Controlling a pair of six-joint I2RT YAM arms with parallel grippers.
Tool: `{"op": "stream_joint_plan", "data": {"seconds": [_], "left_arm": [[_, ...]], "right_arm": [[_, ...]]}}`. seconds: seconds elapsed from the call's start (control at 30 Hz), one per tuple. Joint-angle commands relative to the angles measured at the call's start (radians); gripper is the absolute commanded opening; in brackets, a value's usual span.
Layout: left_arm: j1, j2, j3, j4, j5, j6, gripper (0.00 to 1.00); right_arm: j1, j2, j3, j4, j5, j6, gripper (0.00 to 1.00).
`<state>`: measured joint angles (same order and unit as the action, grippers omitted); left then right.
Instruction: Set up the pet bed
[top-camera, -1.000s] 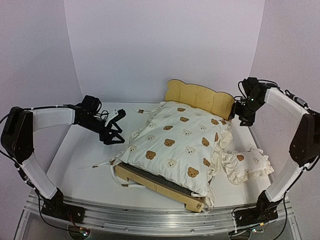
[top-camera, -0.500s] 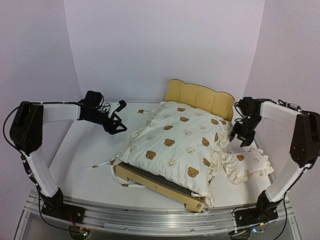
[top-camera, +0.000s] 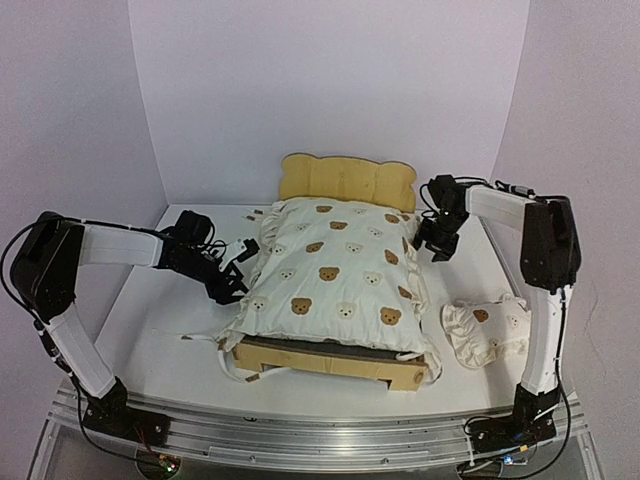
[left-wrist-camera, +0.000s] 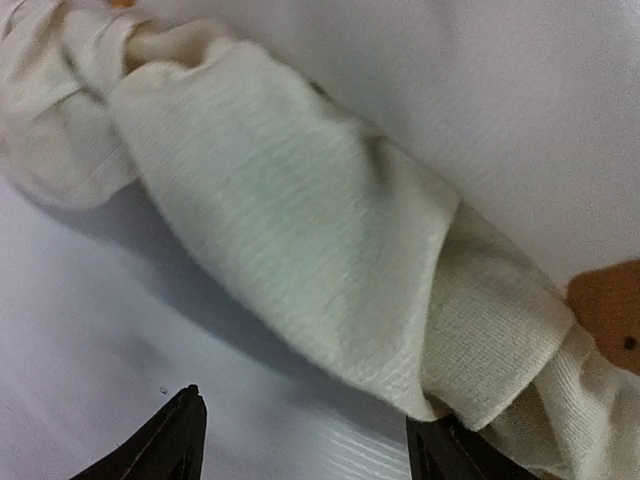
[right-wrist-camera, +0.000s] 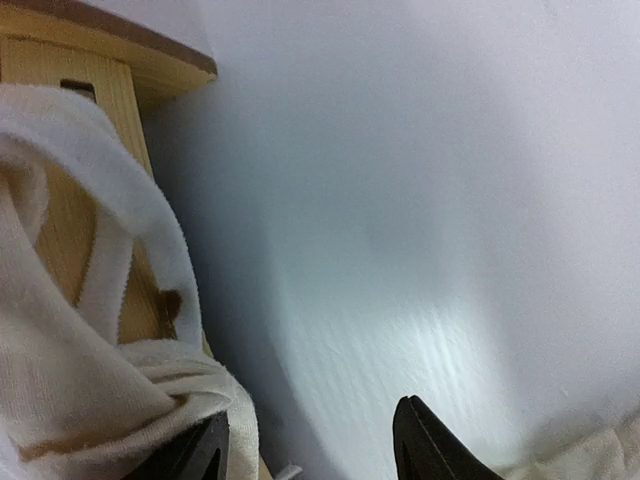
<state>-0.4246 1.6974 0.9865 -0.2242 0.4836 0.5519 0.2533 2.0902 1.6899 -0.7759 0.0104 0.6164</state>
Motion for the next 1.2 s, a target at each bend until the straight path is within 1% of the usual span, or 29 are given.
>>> {"op": "stream_joint_plan", "data": {"seconds": [0.0,0.07,0.13,0.23,0.37,0.57,0.7,0.8,0.9,0.97,1.07,1.17], "left_arm": [[-0.072,-0.085,-0.035,0.022,0.151,0.044,0.71],[-0.082,-0.091,-0.036,0.037,0.158,0.043,0.71],[-0.091,-0.089,-0.032,0.055,0.163,0.027,0.71],[-0.108,-0.085,-0.033,0.083,0.175,-0.003,0.71],[-0.127,-0.076,-0.022,0.118,0.193,-0.062,0.71],[-0.128,-0.079,-0.025,0.118,0.189,-0.103,0.71],[-0.121,-0.113,-0.024,0.078,0.154,-0.093,0.71],[-0.107,-0.147,-0.031,0.043,0.162,-0.079,0.71],[-0.102,-0.191,-0.042,0.016,0.175,-0.056,0.71],[-0.102,-0.227,-0.054,0.003,0.181,-0.035,0.72],[-0.103,-0.269,-0.081,-0.001,0.195,0.001,0.72],[-0.108,-0.297,-0.094,0.0,0.236,0.02,0.72]], "right_arm": [[0.118,0.185,0.287,0.162,-0.192,0.037,0.58],[0.144,0.265,0.402,0.162,-0.23,0.044,0.57],[0.163,0.307,0.493,0.163,-0.252,0.044,0.57],[0.17,0.303,0.514,0.163,-0.258,0.039,0.57],[0.162,0.194,0.412,0.162,-0.168,-0.053,0.58],[0.095,-0.063,0.193,0.125,-0.075,-0.12,0.6],[0.088,-0.239,0.043,0.044,0.037,-0.206,0.62],[0.088,-0.329,-0.007,-0.065,0.082,-0.239,0.63],[0.089,-0.404,-0.046,-0.188,0.079,-0.247,0.65],[0.09,-0.455,-0.09,-0.233,0.052,-0.236,0.64],[0.116,-0.529,-0.172,-0.257,0.007,-0.21,0.6],[0.189,-0.577,-0.242,-0.258,-0.002,-0.181,0.59]]}}
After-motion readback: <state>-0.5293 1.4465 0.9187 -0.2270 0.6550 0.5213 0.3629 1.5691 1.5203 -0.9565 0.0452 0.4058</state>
